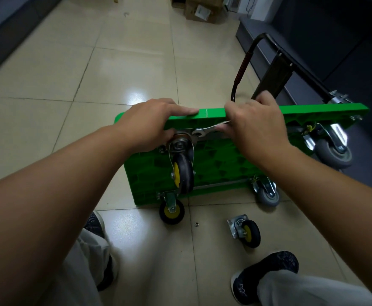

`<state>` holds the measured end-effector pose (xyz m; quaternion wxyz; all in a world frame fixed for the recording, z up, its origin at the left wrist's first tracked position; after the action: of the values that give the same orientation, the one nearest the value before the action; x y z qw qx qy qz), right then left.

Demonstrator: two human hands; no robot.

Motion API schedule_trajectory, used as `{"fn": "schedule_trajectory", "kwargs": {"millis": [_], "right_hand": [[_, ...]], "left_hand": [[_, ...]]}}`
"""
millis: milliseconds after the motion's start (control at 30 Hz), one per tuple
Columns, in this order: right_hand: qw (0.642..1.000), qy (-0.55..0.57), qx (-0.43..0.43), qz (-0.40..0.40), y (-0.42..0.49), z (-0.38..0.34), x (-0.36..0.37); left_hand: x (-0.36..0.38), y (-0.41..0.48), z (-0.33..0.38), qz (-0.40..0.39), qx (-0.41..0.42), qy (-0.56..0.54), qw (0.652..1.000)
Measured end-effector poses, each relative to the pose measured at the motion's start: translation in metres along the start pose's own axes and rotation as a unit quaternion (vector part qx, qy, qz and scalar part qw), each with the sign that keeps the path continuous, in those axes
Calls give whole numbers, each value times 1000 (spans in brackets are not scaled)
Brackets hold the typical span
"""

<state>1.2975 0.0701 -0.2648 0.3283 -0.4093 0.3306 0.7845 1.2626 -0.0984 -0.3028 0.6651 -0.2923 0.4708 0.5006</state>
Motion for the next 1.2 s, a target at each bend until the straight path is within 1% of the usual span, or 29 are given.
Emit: {"fn": "schedule_trajectory", "kwargs": {"millis": [100,133,167,233,300,400,433,500,533,567,600,633,667,700,767,800,833,867,933,1000,1067,1200], "right_hand": [[992,97,85,5,-23,6,22],[981,145,129,3,-32,7,32],[963,198,182,-4,-40,6,44],[906,313,285,-20,-56,-3,75],[831,427,358,1,-66,-24,104],[704,574,416,37,-72,-67,133],[673,605,423,44,-72,-77,137],[634,639,431,62,-74,-85,140],[621,649,433,72,-77,-84,140],[618,653,432,77,-82,-82,140],[628,647,426,80,-89,-78,140],[652,629,417,72,-97,-73,141],[688,602,403,54,-107,-66,142],[732,563,384,28,-115,-56,142],[833,449,322,-26,-124,-33,133],[879,385,278,-39,-122,-22,122],[914,328,234,-39,-114,-12,107],[938,285,193,-31,-103,-3,90],[967,224,121,0,-75,9,52],[986,153,46,45,-47,14,17],[995,81,-12,62,-24,15,-6],[995,-21,-82,42,3,4,-19]], "left_hand": [[0,0,-1,5,-1,0,1000],[0,0,0,6,0,-1,1000],[0,0,0,7,0,-2,1000],[-1,0,-1,9,0,-4,1000],[-1,1,0,9,0,-4,1000],[-1,2,0,12,1,1,1000],[-1,2,0,12,2,0,1000],[-1,1,0,11,3,-2,1000],[-1,0,0,9,4,-2,1000],[0,0,0,7,5,-1,1000],[0,0,0,4,6,-2,1000],[1,0,-1,3,6,-4,1000],[1,0,-1,2,6,-5,1000],[1,0,-2,2,5,-6,1000],[1,0,-2,4,4,-8,1000],[1,0,-2,4,3,-9,1000],[1,0,-1,5,2,-9,1000],[1,0,-1,5,1,-9,1000],[1,0,-1,4,1,-9,1000],[2,0,-2,3,2,-11,1000],[2,0,-2,3,3,-12,1000],[2,1,-2,7,1,-7,1000]]}}
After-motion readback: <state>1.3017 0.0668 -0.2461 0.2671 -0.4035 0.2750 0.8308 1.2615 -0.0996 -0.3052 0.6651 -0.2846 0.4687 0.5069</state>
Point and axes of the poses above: each hand's wrist, its own y-axis towards the middle knuckle, its own x-axis out of the palm, z = x × y, the point moved 8 cm from there along y, towards the middle knuckle, and after that the axes turned 12 degrees about -x, right-handed, at the moved point
